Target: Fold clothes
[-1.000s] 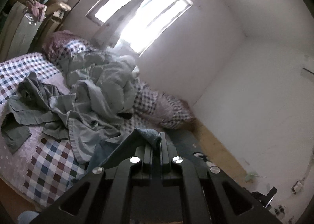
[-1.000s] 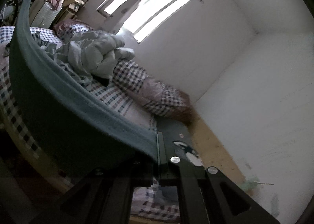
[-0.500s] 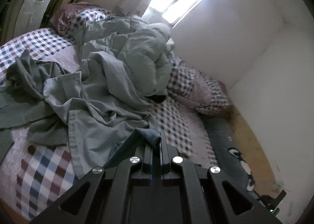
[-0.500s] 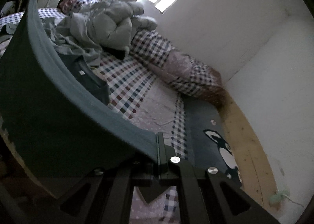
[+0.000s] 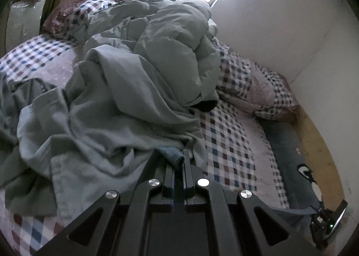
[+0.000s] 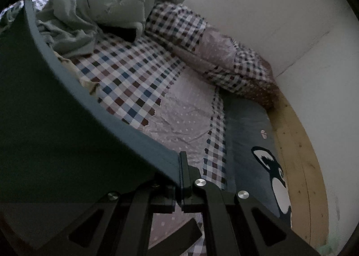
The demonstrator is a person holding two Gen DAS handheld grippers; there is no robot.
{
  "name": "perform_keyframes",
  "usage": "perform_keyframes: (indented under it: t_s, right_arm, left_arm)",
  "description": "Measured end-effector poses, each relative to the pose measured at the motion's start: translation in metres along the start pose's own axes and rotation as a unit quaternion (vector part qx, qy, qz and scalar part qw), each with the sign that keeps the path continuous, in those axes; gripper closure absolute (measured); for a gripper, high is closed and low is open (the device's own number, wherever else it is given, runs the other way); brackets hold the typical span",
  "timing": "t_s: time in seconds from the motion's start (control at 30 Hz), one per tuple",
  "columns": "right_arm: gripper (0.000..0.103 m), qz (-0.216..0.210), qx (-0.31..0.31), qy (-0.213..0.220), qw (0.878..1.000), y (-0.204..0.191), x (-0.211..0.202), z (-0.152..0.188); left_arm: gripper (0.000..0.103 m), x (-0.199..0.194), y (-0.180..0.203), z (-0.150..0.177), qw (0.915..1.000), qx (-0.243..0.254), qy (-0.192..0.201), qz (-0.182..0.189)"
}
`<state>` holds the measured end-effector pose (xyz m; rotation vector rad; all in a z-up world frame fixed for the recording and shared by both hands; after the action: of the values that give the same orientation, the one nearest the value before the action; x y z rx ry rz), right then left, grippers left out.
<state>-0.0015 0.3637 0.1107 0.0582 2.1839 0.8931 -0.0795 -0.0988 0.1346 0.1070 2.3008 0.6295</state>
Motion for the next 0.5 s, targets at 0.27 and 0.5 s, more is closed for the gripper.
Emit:
perform_keyframes:
  t_s: [0.27,0.5]
  right_arm:
    - [0.103,-0.023,-0.005,-0.047,0.999,-0.009,0.079,-0.018]
    - [0.098,-0.068,0.046,-0.1,0.992,-0.018,0.137,-0.012]
  left_arm:
    - [0.1,0.076,-0.011,0.003,0.9972,0.023,-0.044,-0.056]
    - [0.096,0.112,-0.021,0.01,0.9948,0.032,-0.079,-0.056]
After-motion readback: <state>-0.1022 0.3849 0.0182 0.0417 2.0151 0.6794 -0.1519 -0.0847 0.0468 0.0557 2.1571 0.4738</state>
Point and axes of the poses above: each gripper's, at about its wrist camera, not at the fingertips, and x roughly the way its jaws point, y to its right, z to its underside, the point moved 3 cm from there along x, roughly the way its jaws point, and after that the axes turned 1 degree about -z, right-handed, at the moved point
